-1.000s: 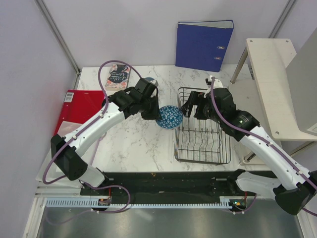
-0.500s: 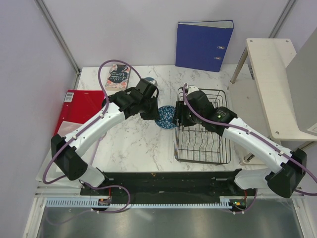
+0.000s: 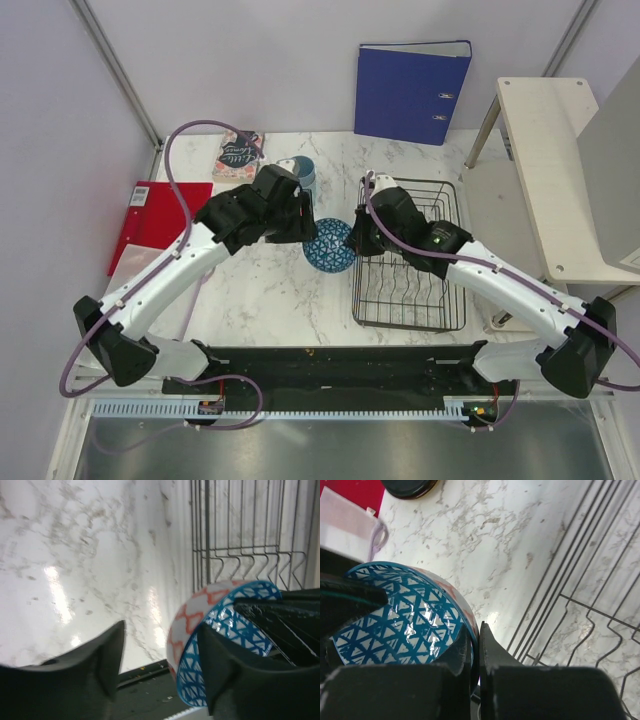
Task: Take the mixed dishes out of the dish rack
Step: Place the bowl at the center of the board.
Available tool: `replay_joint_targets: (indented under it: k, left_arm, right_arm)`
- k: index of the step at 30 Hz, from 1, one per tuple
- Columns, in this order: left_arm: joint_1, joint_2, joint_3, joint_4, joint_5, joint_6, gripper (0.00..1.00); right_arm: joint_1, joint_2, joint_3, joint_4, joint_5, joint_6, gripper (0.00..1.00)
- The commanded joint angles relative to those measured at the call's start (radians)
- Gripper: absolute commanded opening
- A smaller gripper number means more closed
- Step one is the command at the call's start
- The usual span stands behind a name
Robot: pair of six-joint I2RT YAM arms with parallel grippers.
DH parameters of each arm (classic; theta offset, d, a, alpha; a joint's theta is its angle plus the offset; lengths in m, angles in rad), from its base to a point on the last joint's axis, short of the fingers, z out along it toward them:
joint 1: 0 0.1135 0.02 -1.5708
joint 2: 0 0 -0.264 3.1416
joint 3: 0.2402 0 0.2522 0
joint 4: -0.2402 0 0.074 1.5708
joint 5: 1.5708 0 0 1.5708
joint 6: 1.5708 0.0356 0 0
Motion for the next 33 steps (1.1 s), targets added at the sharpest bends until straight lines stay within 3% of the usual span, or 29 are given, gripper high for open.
replay_joint_targets:
  k: [1, 2, 8, 12, 22, 33]
  left_arm:
    - [0.041, -0.103, 0.037, -0.034, -0.204, 0.024, 0.81]
    - [0.049, -0.114, 0.042, -0.056, -0.255, 0.027, 0.99]
    - [0.115, -0.202, 0.002, -0.102, -0.44, 0.02, 0.99]
    - [0.144, -0.285, -0.087, -0.11, -0.516, -0.061, 0.99]
    - [0.146, -0.557, -0.28, -0.104, -0.582, -0.118, 0.99]
    - [0.146, -0.741, -0.417, -0.093, -0.53, -0.134, 0.99]
  right_arm:
    - [0.051, 0.0, 0.057, 0.067, -0.066, -0.018, 0.0]
    - [0.059, 0.025, 0.066, 0.067, -0.068, -0.017, 0.0]
    - [0.099, 0.126, 0.127, 0.104, -0.075, -0.014, 0.0]
    - [0.105, 0.258, 0.187, 0.116, -0.121, -0.009, 0.0]
    - [0.105, 0.557, 0.33, 0.159, -0.072, -0.035, 0.0]
    - [0.064, 0.835, 0.527, 0.167, -0.091, -0.018, 0.0]
